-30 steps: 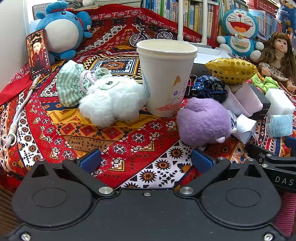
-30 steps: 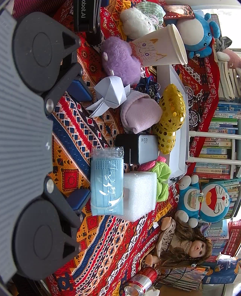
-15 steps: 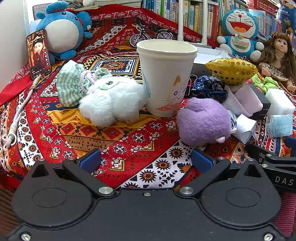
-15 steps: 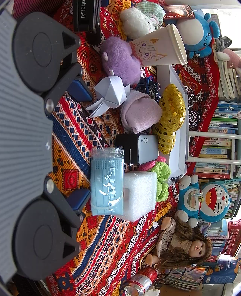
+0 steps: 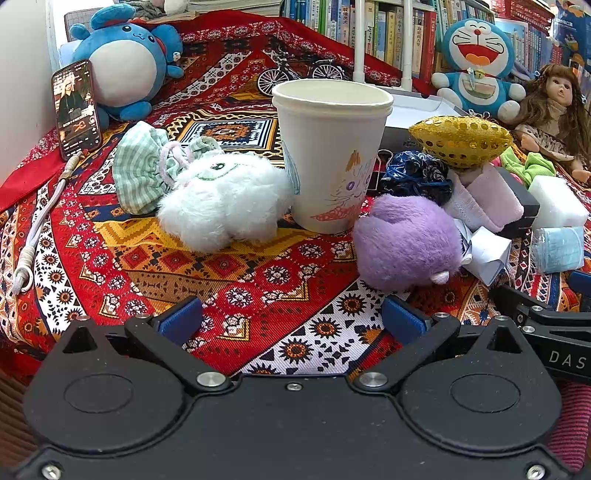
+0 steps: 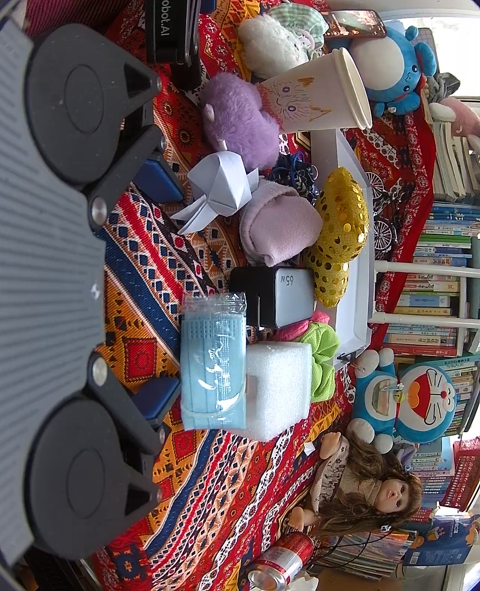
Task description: Organize soft objects
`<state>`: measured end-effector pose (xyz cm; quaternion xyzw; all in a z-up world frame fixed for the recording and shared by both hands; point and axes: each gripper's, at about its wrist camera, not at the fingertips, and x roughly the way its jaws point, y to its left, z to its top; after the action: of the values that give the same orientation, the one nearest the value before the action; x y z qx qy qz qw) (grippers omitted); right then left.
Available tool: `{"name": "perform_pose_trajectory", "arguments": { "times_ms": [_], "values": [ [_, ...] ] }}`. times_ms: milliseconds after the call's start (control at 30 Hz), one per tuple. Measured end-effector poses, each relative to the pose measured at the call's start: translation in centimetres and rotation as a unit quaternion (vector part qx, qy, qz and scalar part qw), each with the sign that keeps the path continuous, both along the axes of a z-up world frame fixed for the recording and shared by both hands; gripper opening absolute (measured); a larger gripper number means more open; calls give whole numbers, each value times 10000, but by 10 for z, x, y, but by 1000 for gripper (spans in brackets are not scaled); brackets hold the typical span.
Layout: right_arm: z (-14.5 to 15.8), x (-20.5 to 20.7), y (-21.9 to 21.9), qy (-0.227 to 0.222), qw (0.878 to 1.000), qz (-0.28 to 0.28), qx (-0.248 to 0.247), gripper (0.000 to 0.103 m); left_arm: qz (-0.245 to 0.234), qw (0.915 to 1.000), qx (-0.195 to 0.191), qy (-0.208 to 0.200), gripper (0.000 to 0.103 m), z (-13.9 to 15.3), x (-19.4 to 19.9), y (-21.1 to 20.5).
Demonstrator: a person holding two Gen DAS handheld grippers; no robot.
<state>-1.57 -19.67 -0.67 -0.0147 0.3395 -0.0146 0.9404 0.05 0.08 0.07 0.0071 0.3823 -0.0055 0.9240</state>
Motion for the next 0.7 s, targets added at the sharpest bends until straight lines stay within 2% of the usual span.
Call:
{"name": "perform_pose_trajectory", "arguments": {
  "times_ms": [133, 433, 533, 700],
  "values": [
    [-1, -1, -1, -37, 10000, 26, 27, 103, -123, 9999, -16, 30, 103, -1, 3, 5],
    [-7, -8, -5, -428, 9988, 210, 59, 103, -207, 9997, -25, -97, 103, -3, -1, 11],
    [-5, -6, -5, -361, 9991, 193, 79, 103, -172, 9998, -65, -46, 103, -1, -1, 11],
    [0, -12, -8, -489, 9978, 355, 272, 102, -145, 9996, -229, -79, 97, 7, -1, 14]
  ]
}}
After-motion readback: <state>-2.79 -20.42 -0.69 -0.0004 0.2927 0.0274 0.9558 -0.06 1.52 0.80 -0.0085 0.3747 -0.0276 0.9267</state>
